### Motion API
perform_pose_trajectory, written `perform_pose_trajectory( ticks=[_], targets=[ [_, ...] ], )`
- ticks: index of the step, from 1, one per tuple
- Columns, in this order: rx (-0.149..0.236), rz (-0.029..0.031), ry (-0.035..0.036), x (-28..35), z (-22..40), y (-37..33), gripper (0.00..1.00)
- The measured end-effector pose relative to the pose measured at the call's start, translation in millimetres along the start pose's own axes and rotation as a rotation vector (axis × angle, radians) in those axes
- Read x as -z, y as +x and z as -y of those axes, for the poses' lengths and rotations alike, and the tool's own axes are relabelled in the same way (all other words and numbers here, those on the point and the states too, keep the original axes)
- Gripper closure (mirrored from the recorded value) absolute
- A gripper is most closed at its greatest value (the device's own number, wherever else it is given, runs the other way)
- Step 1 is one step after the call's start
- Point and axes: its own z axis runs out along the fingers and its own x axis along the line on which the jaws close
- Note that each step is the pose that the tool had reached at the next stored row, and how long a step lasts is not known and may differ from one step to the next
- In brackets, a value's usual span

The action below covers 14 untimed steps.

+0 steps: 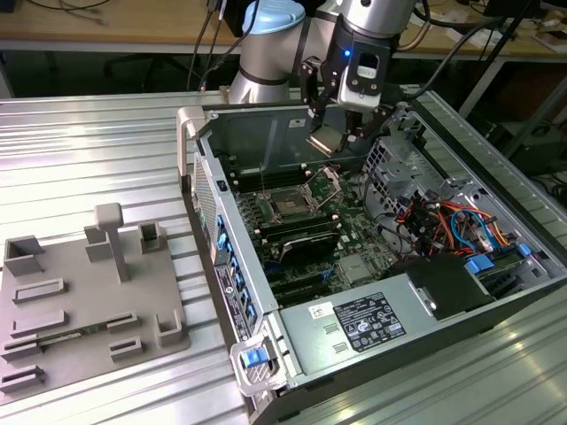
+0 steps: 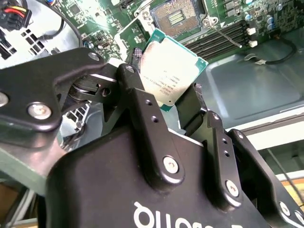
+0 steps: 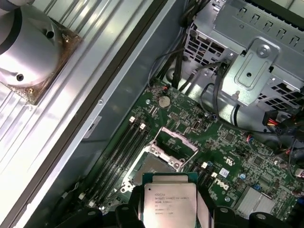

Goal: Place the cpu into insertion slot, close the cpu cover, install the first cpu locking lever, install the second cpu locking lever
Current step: 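Place the cpu into insertion slot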

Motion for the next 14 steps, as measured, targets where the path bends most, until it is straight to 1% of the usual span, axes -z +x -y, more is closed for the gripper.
perform_pose_trajectory(
  ticks=[2, 6, 8, 9, 11, 13, 14],
  targets=[
    [-0.033, 0.003, -0.0007, -0.4, 0.0, 0.0, 0.46],
    [-0.081, 0.0072, -0.0016, -1.0, 0.1, 0.0, 0.46],
    [-0.129, 0.0117, -0.0024, -2.6, 0.2, 0.0, 0.46],
    [-0.161, 0.0145, -0.0031, -4.0, 0.3, -0.1, 0.46],
    [-0.195, 0.0175, -0.0038, -5.3, 0.5, -0.1, 0.46],
    [-0.243, 0.0218, -0.0047, -7.4, 0.6, -0.1, 0.46],
    [-0.258, 0.0231, -0.005, -8.0, 0.7, -0.1, 0.46]
  ],
)
